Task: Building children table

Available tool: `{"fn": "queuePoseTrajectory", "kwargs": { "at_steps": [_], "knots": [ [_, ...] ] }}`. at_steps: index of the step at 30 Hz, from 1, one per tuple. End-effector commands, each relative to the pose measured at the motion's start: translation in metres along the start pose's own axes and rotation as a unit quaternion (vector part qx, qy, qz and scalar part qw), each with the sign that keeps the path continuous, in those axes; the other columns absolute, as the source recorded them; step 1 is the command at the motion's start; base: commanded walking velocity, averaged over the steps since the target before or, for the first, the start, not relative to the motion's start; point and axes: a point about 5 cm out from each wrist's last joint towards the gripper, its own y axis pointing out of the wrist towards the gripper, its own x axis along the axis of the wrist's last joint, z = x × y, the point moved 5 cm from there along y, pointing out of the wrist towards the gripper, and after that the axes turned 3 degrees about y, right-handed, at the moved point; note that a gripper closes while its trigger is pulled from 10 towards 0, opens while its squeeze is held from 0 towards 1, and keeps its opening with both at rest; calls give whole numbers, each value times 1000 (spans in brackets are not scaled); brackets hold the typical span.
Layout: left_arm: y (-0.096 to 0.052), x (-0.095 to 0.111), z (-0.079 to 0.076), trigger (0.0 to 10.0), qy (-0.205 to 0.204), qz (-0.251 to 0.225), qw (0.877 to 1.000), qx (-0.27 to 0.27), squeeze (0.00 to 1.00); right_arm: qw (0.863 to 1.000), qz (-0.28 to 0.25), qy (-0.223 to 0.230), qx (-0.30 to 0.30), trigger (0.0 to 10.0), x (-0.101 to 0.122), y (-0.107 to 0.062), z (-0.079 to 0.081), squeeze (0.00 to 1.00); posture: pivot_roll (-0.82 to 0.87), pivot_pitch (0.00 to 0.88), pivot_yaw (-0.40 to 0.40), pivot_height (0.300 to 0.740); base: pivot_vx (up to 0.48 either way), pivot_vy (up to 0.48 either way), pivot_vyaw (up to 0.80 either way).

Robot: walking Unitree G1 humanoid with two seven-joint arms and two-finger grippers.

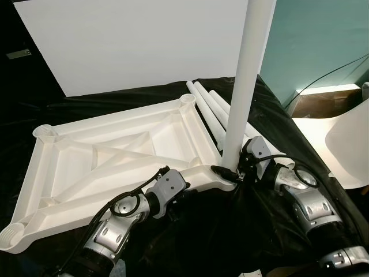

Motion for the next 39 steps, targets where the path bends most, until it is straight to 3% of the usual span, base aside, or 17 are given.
{"fn": "queuePoseTrajectory", "kwargs": {
  "at_steps": [1, 2, 3, 4, 6, 13, 18, 19, 20, 22, 23, 27, 28, 31, 33, 36, 39],
  "knots": [
    [1, -28, -27, 10000, -29, 45, 997, -62, 0, 999, 31, 15, -15, 0, -17, -3, 2, 0, 6, 0, 26, 740, 0, 0, 0],
    [1, -28, -27, 10000, -29, 46, 997, -62, 0, 989, 17, 22, -142, 0, -26, -4, -6, 0, 9, 0, 32, 740, 0, 0, 0],
    [1, -28, -27, 10000, -29, 46, 997, -62, 0, 989, 17, 22, -142, 0, -26, -4, -6, 0, 9, 0, 32, 740, 0, 0, 0],
    [1, -28, -27, 10000, -29, 46, 997, -62, 0, 979, 11, 27, -199, 0, -30, -9, -8, 0, 8, 0, 35, 740, 0, 0, 0],
    [1, -28, -26, 10000, -28, 47, 997, -63, 0, 967, 5, 39, -252, 0, -35, -15, -10, 0, 8, 0, 40, 740, 0, 0, 0],
    [1, -28, -26, 10000, -25, 48, 996, -66, 0, 949, -19, 75, -306, 0, -30, -8, -18, 0, 7, 0, 46, 740, 0, 0, 0],
    [1, -28, -26, 10000, -24, 48, 996, -66, 0, 950, -23, 72, -302, 0, -26, -4, -15, 0, 6, 0, 45, 740, 0, 0, 0],
    [1, -28, -26, 10000, -25, 48, 996, -66, 0, 958, -22, 74, -277, 10000, -25, 1, -11, 0, 3, 0, 46, 740, 0, 0, 0],
    [1, -28, -26, 10000, -25, 47, 996, -65, 0, 966, -26, 69, -247, 10000, -22, 5, -6, 0, 2, 0, 46, 740, 0, 0, 0],
    [1, -28, -25, 10000, -25, 47, 996, -64, 0, 970, -29, 64, -233, 10000, -19, 7, -3, 0, 2, 0, 46, 740, 0, 0, 0],
    [1, -28, -25, 10000, -25, 47, 997, -64, 0, 974, -37, 66, -211, 10000, -15, 9, -1, 1000, -1, 0, 47, 740, 0, 0, 0],
    [2, -28, -25, 10000, -26, 46, 997, -65, 0, 985, -40, 49, -163, 10000, -9, 8, -3, 1000, -8, 0, 48, 740, 0, 0, 0],
    [2, -28, -25, 10000, -26, 46, 997, -65, 0, 989, -33, 48, -135, 10000, -8, 7, -4, 0, -9, 0, 50, 740, 0, 0, 0],
    [2, -28, -25, 10000, -25, 46, 997, -65, 0, 995, -20, 47, -85, 10000, -6, 1, -6, 0, -6, 0, 51, 740, 0, 0, 0],
    [2, -28, -25, 10000, -25, 46, 997, -65, 0, 995, -20, 47, -85, 10000, -6, 1, -6, 0, -6, 0, 51, 740, 0, 0, 0],
    [0, -29, -24, 10000, -25, 47, 996, -65, 0, 1000, 3, 4, -26, 10000, -1, -18, -13, 0, -13, 0, 52, 740, 0, 0, 0],
    [0, -29, -25, 10000, -25, 47, 996, -66, 0, 1000, 16, -10, 1, 10000, -1, -24, -14, 0, -15, 0, 54, 740, 0, 0, 0]
  ]
}}
